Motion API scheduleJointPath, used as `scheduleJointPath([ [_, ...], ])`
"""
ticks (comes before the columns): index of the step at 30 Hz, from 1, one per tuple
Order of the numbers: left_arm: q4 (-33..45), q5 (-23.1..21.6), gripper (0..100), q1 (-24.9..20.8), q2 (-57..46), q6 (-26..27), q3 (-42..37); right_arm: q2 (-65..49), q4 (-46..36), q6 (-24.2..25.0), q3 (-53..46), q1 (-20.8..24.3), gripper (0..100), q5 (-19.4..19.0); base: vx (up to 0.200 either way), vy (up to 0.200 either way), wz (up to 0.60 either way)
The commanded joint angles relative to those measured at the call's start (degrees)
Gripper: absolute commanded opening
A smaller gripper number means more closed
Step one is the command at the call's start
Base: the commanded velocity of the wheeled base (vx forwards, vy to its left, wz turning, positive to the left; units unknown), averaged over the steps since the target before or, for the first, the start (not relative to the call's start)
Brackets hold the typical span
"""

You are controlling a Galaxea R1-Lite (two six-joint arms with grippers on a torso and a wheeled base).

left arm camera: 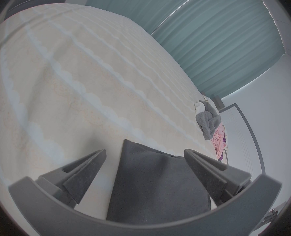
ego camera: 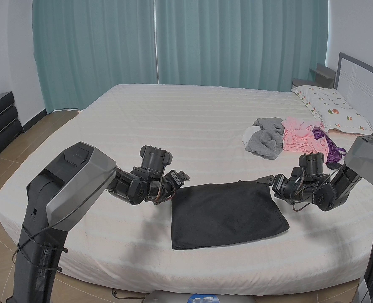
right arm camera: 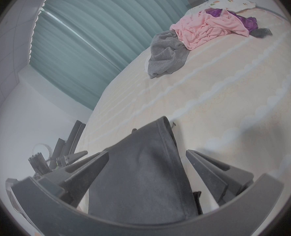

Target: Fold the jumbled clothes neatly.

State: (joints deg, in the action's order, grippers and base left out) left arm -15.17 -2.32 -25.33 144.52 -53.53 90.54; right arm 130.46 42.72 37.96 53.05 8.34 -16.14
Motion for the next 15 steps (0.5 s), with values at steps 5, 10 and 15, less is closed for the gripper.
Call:
scheduleJointPath([
  [5, 0.0, 0.5, 0, -0.2, 3.8, 0.0, 4.0, 4.7, 0.1, 3.3, 6.4, 0.2, 100, 0.3, 0.0, 0.0, 0.0],
  [10, 0.0, 0.7, 0, -0.1, 3.7, -0.1, 3.7, 7.1, 0.0, 3.3, 8.3, 0.2, 100, 0.5, 0.0, 0.0, 0.0],
  [15, 0.0, 2.4, 0, 0.3, 3.2, -0.2, 3.3, 9.5, 0.1, 4.3, 11.5, 0.3, 0, 0.8, 0.0, 0.0, 0.0],
])
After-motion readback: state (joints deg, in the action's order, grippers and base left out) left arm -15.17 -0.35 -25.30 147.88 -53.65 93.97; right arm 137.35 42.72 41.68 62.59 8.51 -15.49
